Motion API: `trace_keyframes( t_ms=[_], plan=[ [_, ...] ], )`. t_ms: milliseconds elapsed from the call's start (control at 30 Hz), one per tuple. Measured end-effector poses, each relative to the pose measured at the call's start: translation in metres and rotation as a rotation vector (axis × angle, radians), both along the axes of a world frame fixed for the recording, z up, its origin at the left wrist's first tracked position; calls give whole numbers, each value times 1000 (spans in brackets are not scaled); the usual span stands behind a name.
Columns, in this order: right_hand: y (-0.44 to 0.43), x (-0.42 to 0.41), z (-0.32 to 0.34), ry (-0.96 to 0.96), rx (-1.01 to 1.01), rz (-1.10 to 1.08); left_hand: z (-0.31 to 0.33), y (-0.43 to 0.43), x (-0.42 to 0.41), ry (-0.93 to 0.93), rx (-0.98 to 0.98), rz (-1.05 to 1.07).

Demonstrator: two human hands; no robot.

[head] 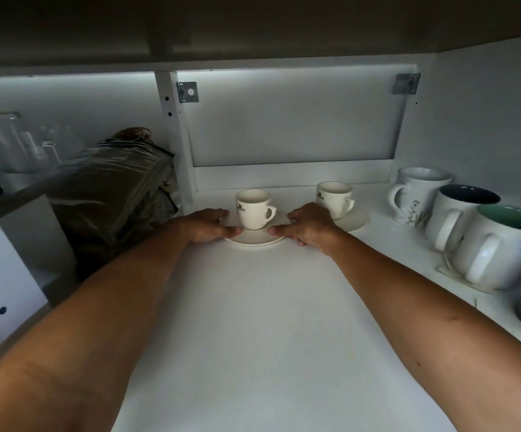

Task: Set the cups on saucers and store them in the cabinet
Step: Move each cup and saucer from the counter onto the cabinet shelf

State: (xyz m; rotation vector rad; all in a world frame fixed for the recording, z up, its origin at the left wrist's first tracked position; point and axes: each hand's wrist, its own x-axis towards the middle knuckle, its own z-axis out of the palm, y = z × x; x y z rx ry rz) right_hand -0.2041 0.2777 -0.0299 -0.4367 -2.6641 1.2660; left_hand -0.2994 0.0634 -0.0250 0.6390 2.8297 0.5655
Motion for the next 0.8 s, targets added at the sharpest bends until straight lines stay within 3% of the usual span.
trace_keyframes(
  t_ms=[100,233,300,600,733,800],
  plan=[
    [-2,4,0,21,42,-28,1,1,4,21,-19,19],
    [0,25,4,10,-211,-35,4,2,20,58,-36,55],
    [1,40,7,4,-220,-44,5,0,29,45,3,95],
    [2,111,18,-26,288,114,-7,-26,77,216,-47,207],
    [2,139,16,-128,746,111,-6,-31,98,307,-110,233],
    [1,153,15,-196,801,97,-4,-33,114,380,-189,202]
  ],
)
